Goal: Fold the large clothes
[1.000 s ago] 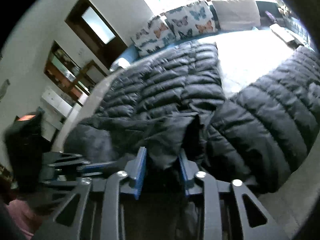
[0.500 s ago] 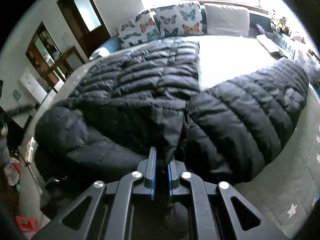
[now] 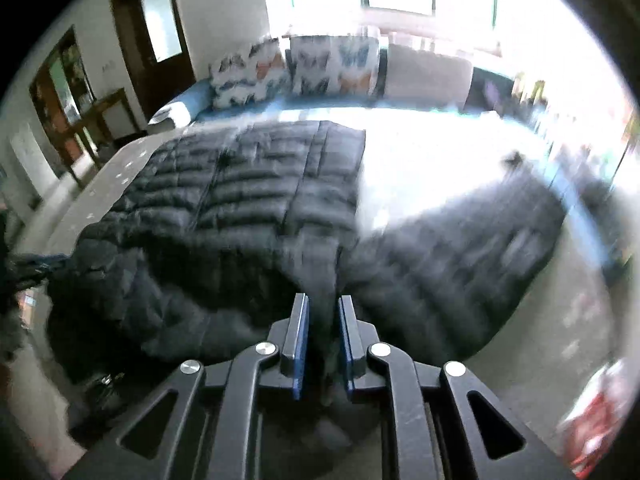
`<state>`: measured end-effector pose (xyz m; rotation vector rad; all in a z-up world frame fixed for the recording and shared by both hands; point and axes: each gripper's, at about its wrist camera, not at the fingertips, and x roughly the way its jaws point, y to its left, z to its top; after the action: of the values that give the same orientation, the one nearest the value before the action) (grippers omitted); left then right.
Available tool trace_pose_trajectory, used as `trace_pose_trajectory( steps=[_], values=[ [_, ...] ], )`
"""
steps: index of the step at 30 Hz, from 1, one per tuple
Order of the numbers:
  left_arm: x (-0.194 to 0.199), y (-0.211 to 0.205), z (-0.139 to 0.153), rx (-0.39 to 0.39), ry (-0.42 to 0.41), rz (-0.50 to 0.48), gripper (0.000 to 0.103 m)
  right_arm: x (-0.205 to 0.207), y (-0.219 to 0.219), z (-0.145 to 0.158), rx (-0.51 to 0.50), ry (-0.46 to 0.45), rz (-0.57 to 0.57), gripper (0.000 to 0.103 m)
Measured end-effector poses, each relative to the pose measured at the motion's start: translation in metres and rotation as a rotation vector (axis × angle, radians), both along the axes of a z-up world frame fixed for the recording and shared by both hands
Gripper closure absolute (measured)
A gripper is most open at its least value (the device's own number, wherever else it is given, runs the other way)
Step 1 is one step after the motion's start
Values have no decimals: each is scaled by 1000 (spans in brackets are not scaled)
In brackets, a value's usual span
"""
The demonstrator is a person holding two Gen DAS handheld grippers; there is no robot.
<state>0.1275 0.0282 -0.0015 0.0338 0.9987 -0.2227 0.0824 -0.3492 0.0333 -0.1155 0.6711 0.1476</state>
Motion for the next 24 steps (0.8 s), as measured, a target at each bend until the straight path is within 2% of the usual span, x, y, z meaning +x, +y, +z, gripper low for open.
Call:
trace_pose_trajectory(
  steps=[3,5,10,12,14,16,19,24],
  values=[
    [-2,-20,22,14,-66,-48,72,2,18,9,18,-21,84,73],
    [0,-35,25,10,-73,-88,71,9,34,3,24,-4,138,68],
    [3,-66,-3,8,6,-172,72,35,52,-35,-6,78,171,68],
    [-2,-74,-16,16,42,-208,72,45,46,-57,-32,117,138,68],
    [-8,-81,-26,41,31,-231,72,48,39,-75,-76,135,99,68],
    [-11,-84,-32,20,37,-235,72,53,25,-92,-18,167,101,68],
    [-11,-88,-40,31,57,-250,72,52,12,-91,55,163,100,70],
    [-10,-91,-34,10,103,-277,72,33,24,-66,-45,124,98,67]
  ],
)
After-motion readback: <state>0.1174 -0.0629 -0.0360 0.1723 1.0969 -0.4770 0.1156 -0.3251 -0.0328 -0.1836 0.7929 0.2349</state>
